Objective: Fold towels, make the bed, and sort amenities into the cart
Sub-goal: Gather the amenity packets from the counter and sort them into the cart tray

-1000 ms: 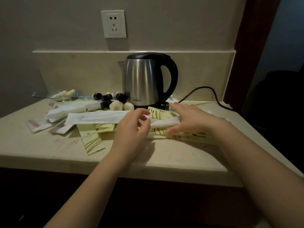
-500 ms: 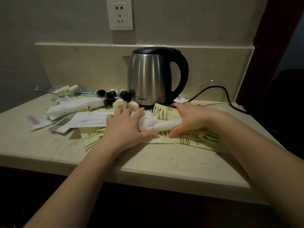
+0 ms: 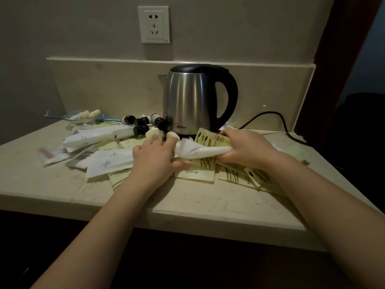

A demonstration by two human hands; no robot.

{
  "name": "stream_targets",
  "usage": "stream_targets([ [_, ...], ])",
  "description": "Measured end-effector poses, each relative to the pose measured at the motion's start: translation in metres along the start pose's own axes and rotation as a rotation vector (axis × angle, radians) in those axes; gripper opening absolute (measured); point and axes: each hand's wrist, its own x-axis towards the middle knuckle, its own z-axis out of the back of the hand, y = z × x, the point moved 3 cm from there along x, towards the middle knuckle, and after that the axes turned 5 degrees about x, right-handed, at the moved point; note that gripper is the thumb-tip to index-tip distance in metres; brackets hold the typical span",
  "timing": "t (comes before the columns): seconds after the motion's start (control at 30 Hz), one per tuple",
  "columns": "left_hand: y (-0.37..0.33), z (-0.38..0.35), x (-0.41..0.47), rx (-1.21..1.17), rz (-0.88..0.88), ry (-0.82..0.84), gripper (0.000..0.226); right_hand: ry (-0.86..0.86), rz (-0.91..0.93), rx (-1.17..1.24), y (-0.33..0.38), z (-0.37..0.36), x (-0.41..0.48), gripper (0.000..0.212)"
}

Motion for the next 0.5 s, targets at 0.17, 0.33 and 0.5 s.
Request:
stream_targets([
  [0.17,-0.008,0.009,-0.004,-0.028,-0.024,-0.099,0.045,-0.114,0.012,0.194,0.004,0.011,0.001,0.047],
  [0.33,-0.013,0.015,-0.001,-0.044,-0.080,-0.204,0.027,-0.227,0.082,0.336,0.018,0.022,0.008,0.040],
  [0.5,-0.011,0.033,0.004,-0.132,-0.074,-0.292,0.029,-0.314,0.134,0.522,0.037,0.045,0.019,0.016],
])
